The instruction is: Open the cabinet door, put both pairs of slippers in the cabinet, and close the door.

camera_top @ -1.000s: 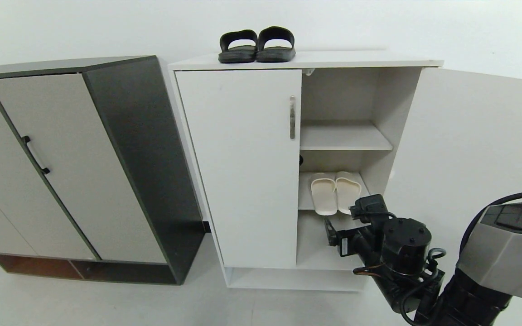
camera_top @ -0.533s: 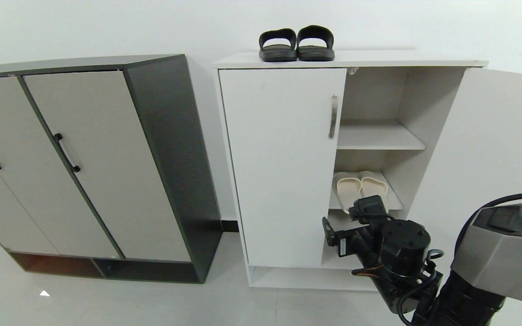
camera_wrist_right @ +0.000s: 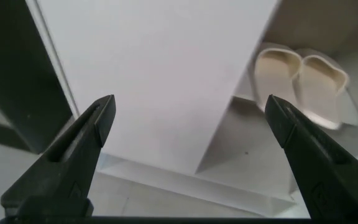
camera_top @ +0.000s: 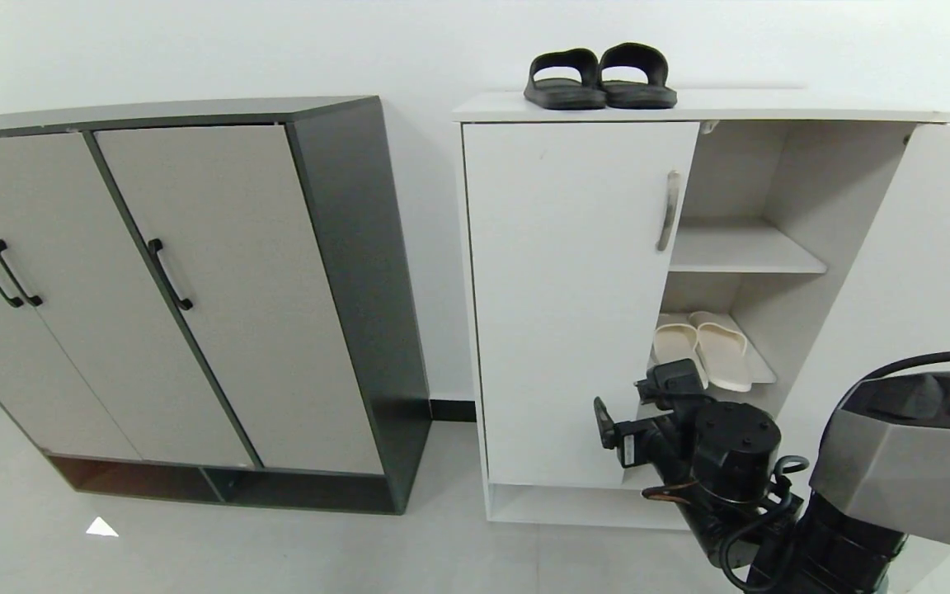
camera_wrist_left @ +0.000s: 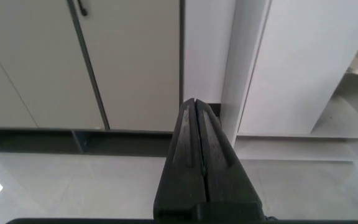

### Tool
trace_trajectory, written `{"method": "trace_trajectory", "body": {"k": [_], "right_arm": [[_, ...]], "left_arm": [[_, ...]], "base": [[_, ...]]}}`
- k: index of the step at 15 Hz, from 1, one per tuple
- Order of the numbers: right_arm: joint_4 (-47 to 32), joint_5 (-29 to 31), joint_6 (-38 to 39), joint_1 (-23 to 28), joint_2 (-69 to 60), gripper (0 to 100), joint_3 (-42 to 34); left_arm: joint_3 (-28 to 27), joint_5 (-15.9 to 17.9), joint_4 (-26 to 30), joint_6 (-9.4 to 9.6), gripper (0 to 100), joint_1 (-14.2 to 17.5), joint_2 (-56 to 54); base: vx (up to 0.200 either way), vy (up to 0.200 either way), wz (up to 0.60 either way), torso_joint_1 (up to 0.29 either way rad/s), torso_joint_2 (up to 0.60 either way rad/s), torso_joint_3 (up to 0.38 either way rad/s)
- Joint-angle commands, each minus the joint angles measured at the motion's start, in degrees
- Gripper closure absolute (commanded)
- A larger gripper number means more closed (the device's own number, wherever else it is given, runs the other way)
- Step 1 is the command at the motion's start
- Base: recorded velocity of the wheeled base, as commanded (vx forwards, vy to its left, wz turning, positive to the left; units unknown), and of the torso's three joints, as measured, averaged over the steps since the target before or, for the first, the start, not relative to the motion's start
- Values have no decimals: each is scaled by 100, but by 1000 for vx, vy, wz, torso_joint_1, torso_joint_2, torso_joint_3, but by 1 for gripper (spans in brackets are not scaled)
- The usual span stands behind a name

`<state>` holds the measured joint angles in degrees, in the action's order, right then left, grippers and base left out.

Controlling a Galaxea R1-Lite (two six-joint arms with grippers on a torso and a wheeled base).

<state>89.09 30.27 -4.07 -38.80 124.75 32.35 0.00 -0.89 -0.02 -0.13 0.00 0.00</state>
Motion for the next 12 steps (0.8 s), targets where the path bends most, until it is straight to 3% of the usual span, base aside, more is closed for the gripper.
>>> {"method": "trace_trajectory", "body": {"k": [1, 12], "right_arm": [[3, -3, -6, -5, 32, 0, 8], [-6, -3, -6, -5, 111, 0, 17]], "left_arm": [[0, 1, -6, -4, 100, 9, 9], [0, 10, -6, -4, 100, 9, 9]], "base": [[0, 0, 0, 0, 0, 0], [0, 0, 0, 0, 0, 0]]}}
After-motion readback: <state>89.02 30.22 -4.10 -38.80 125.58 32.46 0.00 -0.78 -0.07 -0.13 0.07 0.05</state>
